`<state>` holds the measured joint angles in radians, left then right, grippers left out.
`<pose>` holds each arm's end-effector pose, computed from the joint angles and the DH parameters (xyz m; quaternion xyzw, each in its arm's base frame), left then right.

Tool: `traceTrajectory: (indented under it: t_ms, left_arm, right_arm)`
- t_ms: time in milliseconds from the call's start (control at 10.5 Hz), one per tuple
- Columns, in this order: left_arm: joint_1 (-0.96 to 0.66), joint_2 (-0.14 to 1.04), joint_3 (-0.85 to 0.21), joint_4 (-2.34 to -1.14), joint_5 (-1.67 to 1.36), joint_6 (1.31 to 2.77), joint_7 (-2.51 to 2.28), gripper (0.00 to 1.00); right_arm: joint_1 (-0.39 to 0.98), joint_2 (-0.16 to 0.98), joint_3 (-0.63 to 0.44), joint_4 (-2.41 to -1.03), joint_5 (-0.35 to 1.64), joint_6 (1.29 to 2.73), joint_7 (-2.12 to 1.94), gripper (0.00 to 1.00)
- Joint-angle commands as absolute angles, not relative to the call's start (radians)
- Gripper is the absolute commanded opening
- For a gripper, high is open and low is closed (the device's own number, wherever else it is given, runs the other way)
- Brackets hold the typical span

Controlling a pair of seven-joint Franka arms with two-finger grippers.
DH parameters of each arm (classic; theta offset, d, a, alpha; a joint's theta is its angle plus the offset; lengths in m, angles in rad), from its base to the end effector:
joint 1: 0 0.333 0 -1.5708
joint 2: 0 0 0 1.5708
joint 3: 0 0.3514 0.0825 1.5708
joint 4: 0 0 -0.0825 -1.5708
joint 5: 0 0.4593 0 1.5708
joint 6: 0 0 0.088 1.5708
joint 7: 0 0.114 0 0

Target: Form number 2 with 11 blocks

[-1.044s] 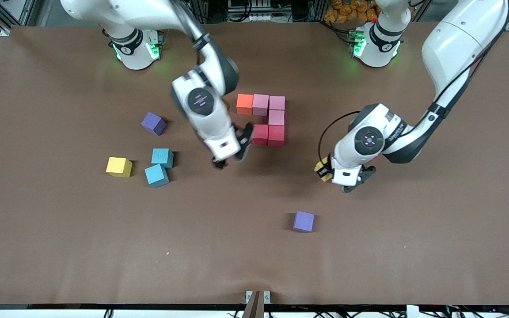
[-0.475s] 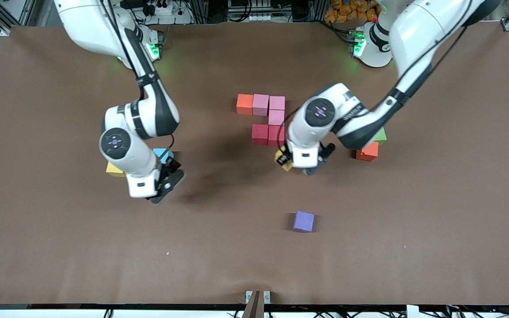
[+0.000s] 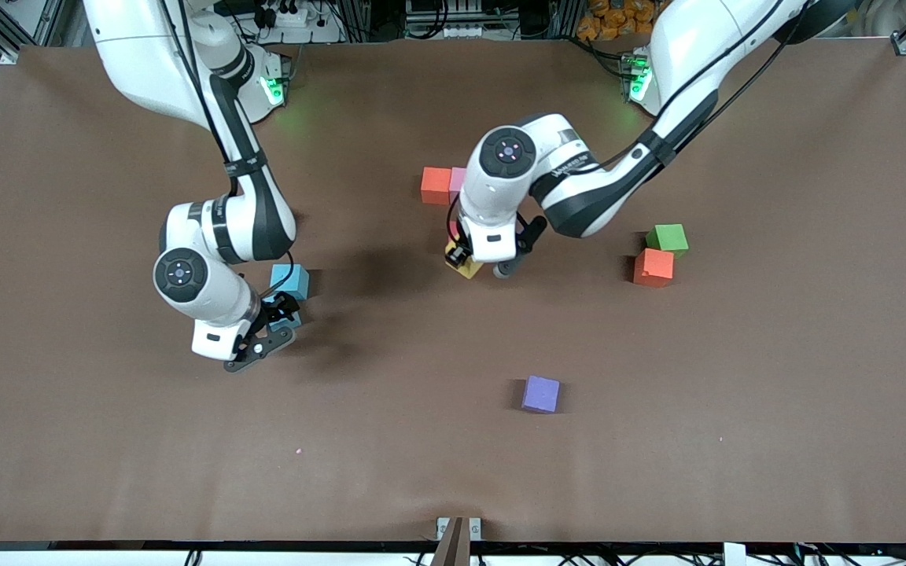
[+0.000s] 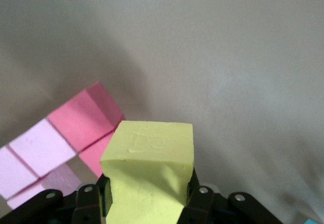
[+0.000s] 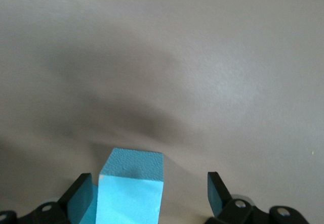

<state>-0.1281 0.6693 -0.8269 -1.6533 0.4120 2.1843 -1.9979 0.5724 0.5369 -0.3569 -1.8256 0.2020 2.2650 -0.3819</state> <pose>0.5185 -0.5604 0.3102 0.8866 0.4556 -0.0572 0.0550 0.6915 0.1716 0.2230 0.9679 0.2493 -0.0291 0.0126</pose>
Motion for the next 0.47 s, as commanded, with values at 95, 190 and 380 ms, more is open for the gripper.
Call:
traceTrajectory:
  t_ms: [95,190,380]
  left_arm:
    - [-0.221,0.655,-0.804,-1.637,0.407,2.163,-2.147,0.45]
    - [-0.222,0.653,-0.807,-1.632,0.408,2.163,-2.184,0.45]
    - [-0.264,0.655,-0.805,-1.626,0.407,2.161,-2.258,0.45]
  right_arm:
    - [0.577,0.537,-0.347,-1.884,0.213,2.305,-0.191,1.0]
    - [0.58,0.538,-0.345,-1.896,0.213,2.322,-0.183,1.0]
    - [0.595,0.546,-0.341,-1.931,0.213,2.385,-0.183,1.0]
